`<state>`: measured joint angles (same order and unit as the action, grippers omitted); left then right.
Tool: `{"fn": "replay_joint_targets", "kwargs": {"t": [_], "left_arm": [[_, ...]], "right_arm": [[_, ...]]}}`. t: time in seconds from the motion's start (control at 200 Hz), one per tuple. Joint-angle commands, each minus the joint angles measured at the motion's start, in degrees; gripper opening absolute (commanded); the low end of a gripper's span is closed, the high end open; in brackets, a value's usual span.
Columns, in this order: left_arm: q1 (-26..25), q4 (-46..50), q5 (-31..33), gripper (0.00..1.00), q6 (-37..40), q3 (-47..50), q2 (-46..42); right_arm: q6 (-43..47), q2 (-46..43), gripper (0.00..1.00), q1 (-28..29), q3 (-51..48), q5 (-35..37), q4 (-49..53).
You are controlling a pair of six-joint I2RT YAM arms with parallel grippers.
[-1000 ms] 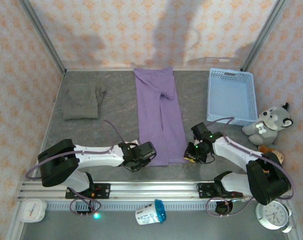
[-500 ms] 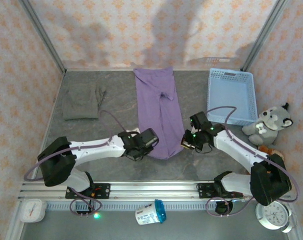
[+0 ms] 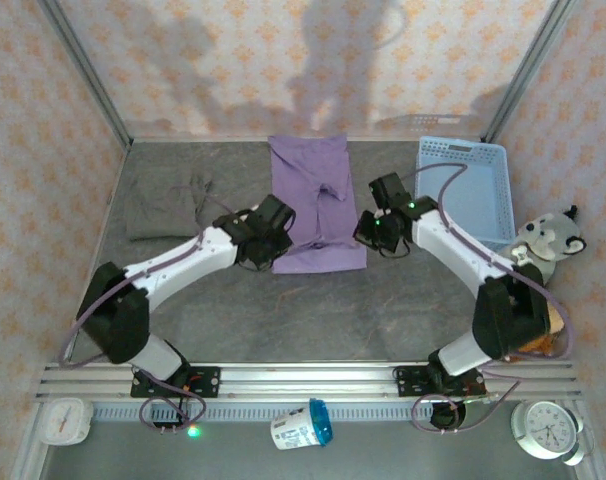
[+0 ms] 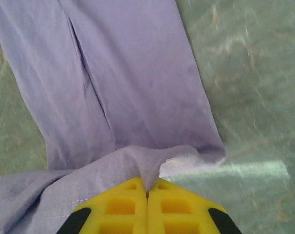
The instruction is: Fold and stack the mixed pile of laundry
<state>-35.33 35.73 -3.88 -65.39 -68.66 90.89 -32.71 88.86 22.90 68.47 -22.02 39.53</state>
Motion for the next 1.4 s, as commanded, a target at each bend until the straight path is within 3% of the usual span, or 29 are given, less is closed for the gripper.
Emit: {"fn": "replay_joint_targets", "kwargs": {"t": [0.0, 0.5, 0.53, 0.55, 0.585, 0.626, 0.696, 0.816, 1.081, 1.261, 1.396], "left_arm": [[2.97, 3.28, -3.68, 0.00, 7.50, -7.55, 6.31], [15.21, 10.00, -13.42, 0.00, 18.55, -39.59, 34.17], [15.56, 11.32, -13.68, 0.00, 19.04, -42.15, 36.22], [15.89, 12.33, -13.83, 0.06, 19.21, -44.08, 37.65], [16.59, 14.45, -14.00, 0.29, 19.45, -47.27, 39.87], [17.08, 15.86, -14.22, 0.51, 19.74, -50.01, 41.59], [17.42, 15.46, -15.75, 0.59, 21.09, -51.64, 41.92], [17.40, 14.41, -16.73, 0.62, 23.29, -49.37, 38.17], [15.58, 5.75, -21.69, 0.58, 25.28, -28.17, 23.06], [11.30, 1.86, -20.80, 0.48, 24.74, -18.43, 20.32], [9.51, -2.29, -18.82, 0.36, 21.84, -15.02, 22.28]], "right_arm": [[1.56, 5.72, 0.00, -1.21, 7.07, 1.73, 1.99], [0.30, 38.73, 0.00, -5.67, 44.66, 1.66, 9.08], [0.02, 40.56, 0.08, -5.98, 47.15, 1.68, 9.68], [-0.18, 41.59, 0.17, -6.23, 48.52, 1.78, 10.01], [-0.35, 43.08, 0.39, -6.56, 51.11, 2.41, 10.53], [-0.25, 44.02, 0.51, -6.92, 53.37, 3.12, 10.80], [0.69, 44.32, 0.60, -7.16, 56.21, 5.09, 11.97], [3.48, 41.04, 0.60, -7.02, 55.60, 5.79, 13.70], [5.02, 24.24, 0.53, -1.68, 28.75, 5.81, 9.25], [-0.18, 21.21, 0.40, 1.18, 18.61, 1.24, 3.28], [-3.24, 23.29, 0.22, 1.30, 15.93, -0.53, -0.68]]}}
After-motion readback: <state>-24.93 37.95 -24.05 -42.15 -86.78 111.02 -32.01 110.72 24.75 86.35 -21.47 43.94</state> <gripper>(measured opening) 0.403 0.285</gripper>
